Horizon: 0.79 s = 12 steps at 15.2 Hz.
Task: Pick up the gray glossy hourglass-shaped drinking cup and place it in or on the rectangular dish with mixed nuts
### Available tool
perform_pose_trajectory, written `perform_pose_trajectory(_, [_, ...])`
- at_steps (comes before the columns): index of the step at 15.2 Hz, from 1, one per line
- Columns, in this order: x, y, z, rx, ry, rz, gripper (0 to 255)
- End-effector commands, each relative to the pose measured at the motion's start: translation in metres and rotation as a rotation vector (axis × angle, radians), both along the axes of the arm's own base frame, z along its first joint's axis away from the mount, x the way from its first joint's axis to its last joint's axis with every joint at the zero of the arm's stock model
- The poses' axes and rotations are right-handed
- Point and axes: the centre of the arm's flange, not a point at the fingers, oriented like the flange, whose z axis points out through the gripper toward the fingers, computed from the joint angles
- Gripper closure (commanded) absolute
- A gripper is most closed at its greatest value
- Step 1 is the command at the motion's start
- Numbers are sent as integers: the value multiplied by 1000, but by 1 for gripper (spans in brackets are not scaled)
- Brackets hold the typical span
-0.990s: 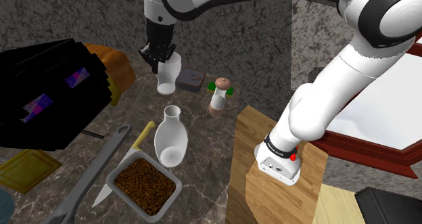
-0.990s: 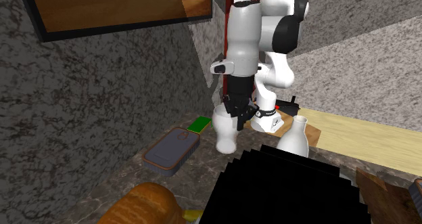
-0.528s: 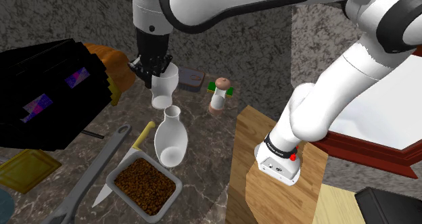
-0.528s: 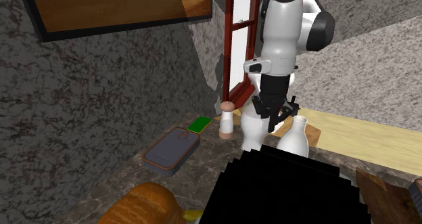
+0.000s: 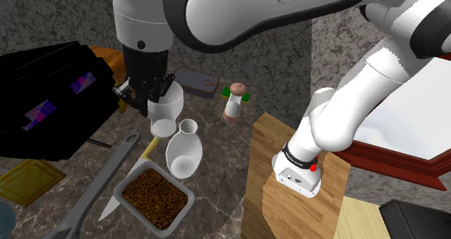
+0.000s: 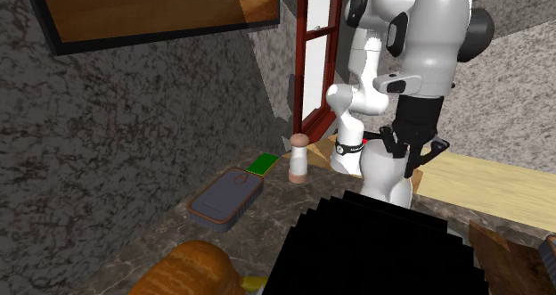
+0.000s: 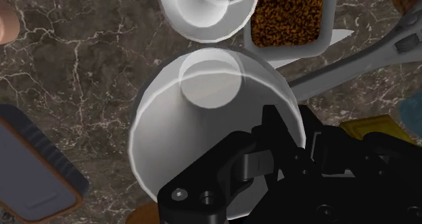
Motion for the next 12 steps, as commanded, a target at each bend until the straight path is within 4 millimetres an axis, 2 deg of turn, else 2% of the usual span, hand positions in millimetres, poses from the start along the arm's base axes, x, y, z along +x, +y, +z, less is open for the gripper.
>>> perform_pose_trajectory(1, [-18, 22, -1, 0, 1, -1, 255])
perform_pose_trajectory(10, [-89, 116, 12, 0, 1, -1, 255])
perform_pose_trajectory(12, [-89, 116, 1, 0, 1, -1, 255])
